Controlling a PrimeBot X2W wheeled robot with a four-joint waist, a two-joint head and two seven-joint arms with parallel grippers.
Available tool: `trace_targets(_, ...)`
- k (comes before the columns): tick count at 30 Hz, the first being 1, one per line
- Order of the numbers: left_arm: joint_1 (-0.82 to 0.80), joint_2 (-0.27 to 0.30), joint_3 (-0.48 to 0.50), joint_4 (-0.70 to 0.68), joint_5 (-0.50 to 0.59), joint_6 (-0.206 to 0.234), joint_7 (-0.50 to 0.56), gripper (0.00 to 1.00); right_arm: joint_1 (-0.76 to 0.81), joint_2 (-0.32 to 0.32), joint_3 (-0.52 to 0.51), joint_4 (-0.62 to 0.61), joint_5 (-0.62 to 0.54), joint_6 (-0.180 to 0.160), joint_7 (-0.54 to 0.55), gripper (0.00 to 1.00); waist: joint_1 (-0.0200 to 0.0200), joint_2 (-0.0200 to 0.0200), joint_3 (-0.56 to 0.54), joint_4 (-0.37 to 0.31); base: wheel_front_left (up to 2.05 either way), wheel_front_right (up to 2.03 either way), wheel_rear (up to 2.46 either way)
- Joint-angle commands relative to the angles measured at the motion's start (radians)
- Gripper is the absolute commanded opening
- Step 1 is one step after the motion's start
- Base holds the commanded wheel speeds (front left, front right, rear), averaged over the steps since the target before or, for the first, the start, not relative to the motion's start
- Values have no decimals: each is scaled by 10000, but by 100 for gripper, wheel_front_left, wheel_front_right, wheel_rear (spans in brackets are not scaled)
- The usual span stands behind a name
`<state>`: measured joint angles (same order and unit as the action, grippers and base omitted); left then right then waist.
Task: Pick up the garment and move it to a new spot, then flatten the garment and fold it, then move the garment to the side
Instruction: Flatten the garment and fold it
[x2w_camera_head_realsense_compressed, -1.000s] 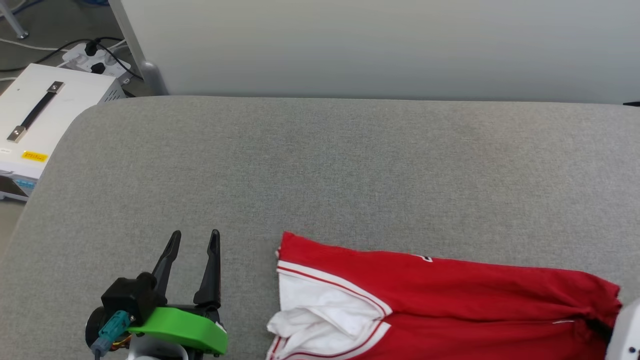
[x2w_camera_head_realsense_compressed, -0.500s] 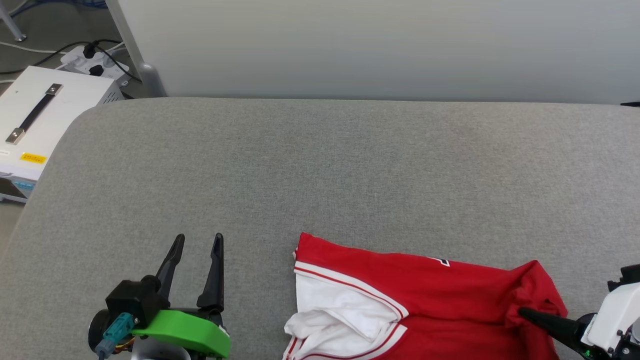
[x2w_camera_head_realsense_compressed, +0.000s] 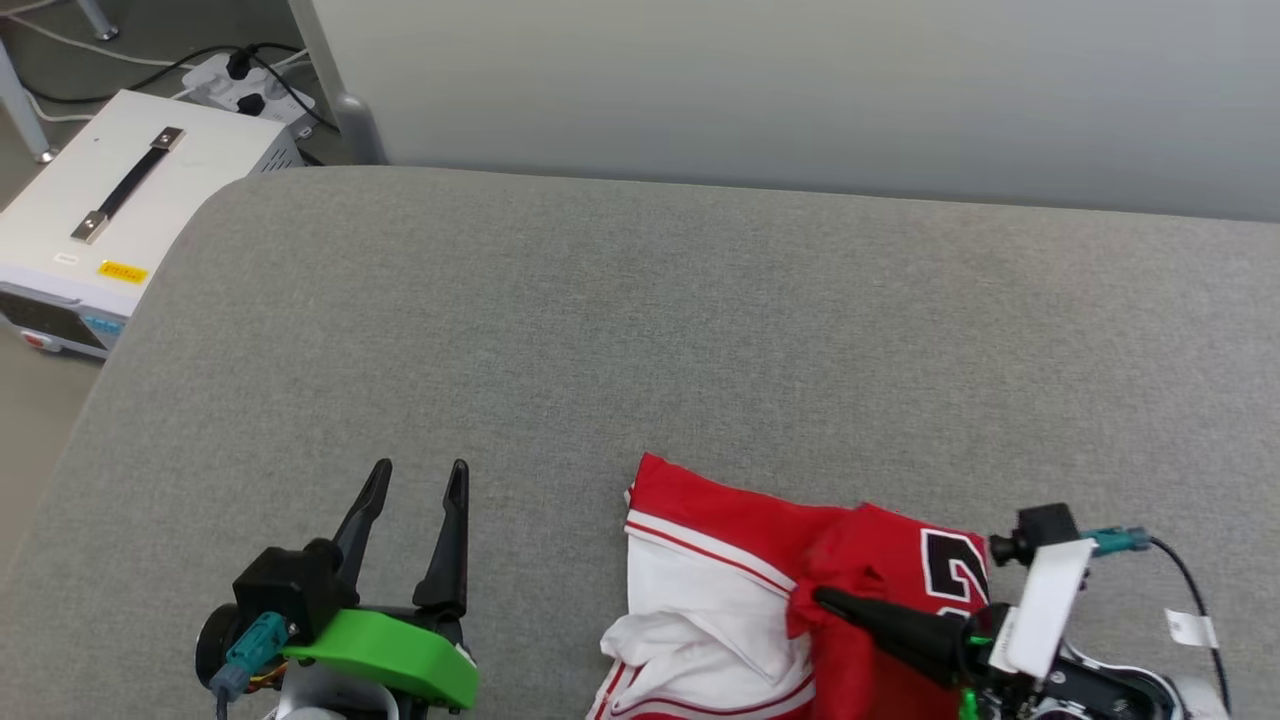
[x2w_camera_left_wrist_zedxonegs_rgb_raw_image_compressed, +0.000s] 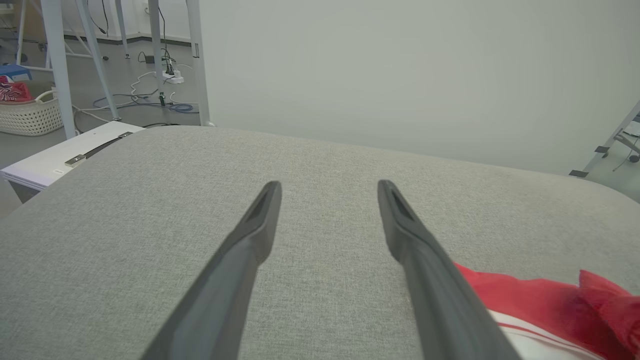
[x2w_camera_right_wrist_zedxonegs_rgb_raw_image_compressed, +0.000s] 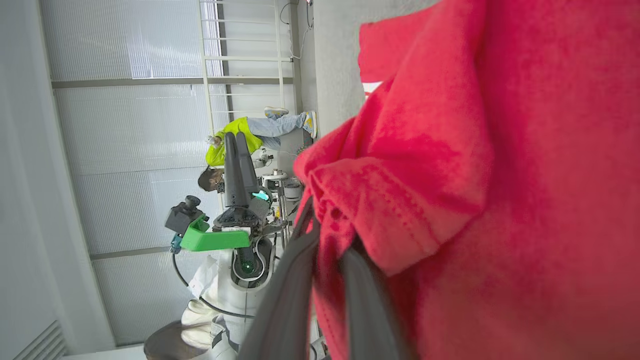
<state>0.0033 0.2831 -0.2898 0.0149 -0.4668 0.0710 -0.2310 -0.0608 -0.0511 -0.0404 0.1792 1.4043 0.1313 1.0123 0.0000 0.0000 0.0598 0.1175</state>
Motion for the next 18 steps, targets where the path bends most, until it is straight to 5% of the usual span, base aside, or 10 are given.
trace_targets(1,-256,-20,-42,3,74,-67,3,100,-325,7,543,54,201,-6,-350,0,0,0,147,195,0,0,0)
trace_targets(6,-418,-96,-91,112,65,-109,-49,100,-739,7,1991,251,511,-6,-1546,0,0,0,317,411,0,0,0)
trace_targets(12,-573,-216,-134,258,66,-191,-141,100,-1030,8,2878,975,-623,-6,-2727,0,0,0,534,577,0,0,0)
trace_targets(13,-593,-233,-132,295,66,-205,-156,100,-1057,8,2980,1040,-620,-6,-2850,21,0,0,562,584,0,0,0)
trace_targets(14,-606,-243,-125,324,65,-214,-168,100,-1080,8,3052,1077,-612,-6,-2932,55,0,0,583,581,0,0,0)
trace_targets(15,-619,-253,-112,356,66,-222,-182,100,-1116,8,3125,1085,-601,-6,-3044,100,0,0,600,569,0,0,0)
trace_targets(18,-635,-273,-84,454,65,-245,-210,100,-1191,8,3325,942,-428,-6,-3301,100,0,0,606,513,0,0,0)
